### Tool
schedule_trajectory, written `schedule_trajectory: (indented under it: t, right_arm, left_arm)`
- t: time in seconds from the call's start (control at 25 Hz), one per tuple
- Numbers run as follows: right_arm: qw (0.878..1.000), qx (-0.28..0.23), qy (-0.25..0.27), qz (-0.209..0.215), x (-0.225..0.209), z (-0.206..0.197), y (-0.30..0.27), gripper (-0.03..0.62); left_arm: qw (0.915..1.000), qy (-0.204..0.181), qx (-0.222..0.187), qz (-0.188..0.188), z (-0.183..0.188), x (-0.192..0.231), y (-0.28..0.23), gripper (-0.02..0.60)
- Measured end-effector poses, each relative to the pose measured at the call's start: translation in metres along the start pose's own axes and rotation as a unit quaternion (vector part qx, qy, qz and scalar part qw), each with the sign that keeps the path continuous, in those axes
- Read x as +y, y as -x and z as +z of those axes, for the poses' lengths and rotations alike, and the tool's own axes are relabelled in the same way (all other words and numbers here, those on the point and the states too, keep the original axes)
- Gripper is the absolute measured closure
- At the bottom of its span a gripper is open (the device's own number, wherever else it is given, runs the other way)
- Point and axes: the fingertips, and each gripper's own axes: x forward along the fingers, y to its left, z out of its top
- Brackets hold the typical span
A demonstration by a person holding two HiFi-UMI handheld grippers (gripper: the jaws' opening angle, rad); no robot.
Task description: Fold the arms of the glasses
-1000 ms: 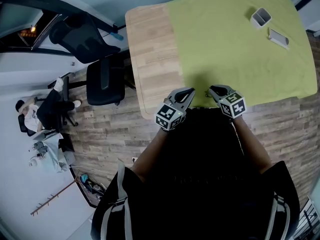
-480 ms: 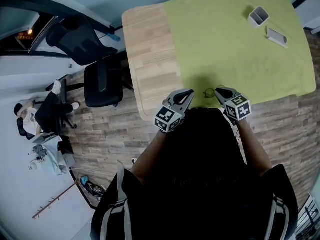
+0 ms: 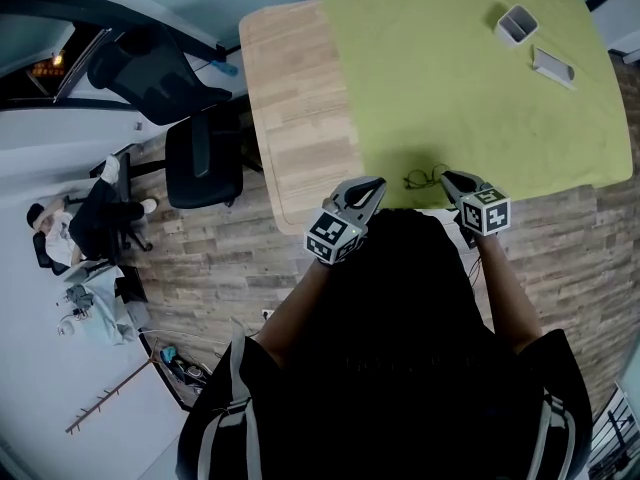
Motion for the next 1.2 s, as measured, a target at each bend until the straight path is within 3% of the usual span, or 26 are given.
schedule_trajectory:
  t: [0.64, 0.88, 1.2]
  right_arm:
    - [0.999, 0.03, -0.04, 0.012, -0.042, -0.026, -0.02, 0.562]
    - [0.995, 0.025, -0.092, 0.032, -0.041, -0.015, -0.029, 0.562]
    - [0.993, 0.06, -0.094, 0.02, -0.058, -0.02, -0.049, 0.562]
  left_arm:
    - [0.9997, 0.0, 0.02, 0.011, -0.005, -0.004, 0.001, 0.557]
    - [0.9995, 0.005, 0.021, 0.021, -0.005, -0.001, 0.003, 0.557]
    - [0.9988, 0.013, 0.013, 0.044, -0.003, 0.008, 0.008, 0.557]
